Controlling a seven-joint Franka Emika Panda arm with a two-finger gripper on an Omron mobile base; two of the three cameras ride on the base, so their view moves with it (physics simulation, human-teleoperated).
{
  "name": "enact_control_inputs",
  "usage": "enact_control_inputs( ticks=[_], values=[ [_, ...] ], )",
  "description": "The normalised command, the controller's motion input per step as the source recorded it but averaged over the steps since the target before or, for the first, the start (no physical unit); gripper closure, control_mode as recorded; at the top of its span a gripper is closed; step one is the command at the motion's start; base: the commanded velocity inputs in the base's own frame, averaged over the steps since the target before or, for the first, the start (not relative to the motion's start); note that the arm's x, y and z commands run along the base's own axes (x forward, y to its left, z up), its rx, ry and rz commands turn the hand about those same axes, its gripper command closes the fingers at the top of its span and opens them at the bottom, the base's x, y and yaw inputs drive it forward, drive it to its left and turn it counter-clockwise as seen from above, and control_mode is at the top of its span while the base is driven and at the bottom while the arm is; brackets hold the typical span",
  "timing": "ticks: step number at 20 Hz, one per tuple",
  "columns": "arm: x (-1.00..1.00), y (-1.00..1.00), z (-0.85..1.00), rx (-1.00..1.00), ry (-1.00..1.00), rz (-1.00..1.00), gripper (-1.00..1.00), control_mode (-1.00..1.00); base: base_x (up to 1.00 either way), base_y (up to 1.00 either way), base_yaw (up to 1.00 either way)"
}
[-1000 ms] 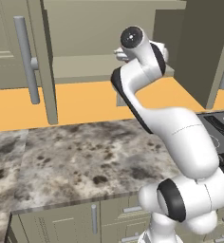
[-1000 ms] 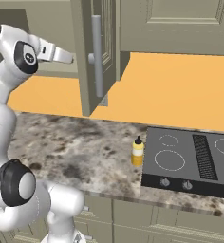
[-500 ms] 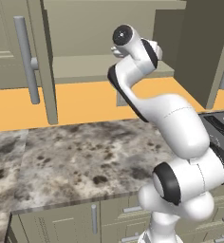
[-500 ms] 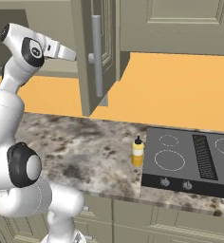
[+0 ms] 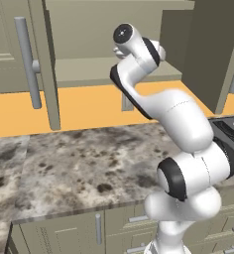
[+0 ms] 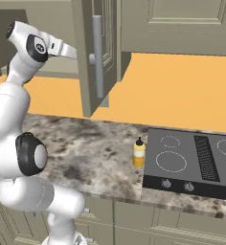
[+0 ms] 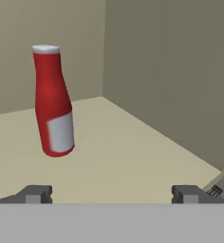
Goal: Take 2 condiments from the cabinet and move them on the counter near the stove.Make sure the condiments are lined up with each other, next to each other.
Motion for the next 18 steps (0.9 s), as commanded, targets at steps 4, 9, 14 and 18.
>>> enact_control_inputs(
  ticks=[4, 9, 14, 18],
  values=[
    [0.32, 0.00, -0.09, 0.00, 0.00, 0.00, -1.00, -1.00, 0.00, 0.00, 0.00],
    [0.23, 0.00, -0.06, 0.00, 0.00, 0.00, -1.00, -1.00, 0.00, 0.00, 0.00],
    [0.21, 0.00, 0.00, 0.00, 0.00, 0.00, -1.00, -1.00, 0.00, 0.00, 0.00],
    [0.23, 0.00, -0.01, 0.00, 0.00, -0.01, -1.00, -1.00, 0.00, 0.00, 0.00]
  ],
)
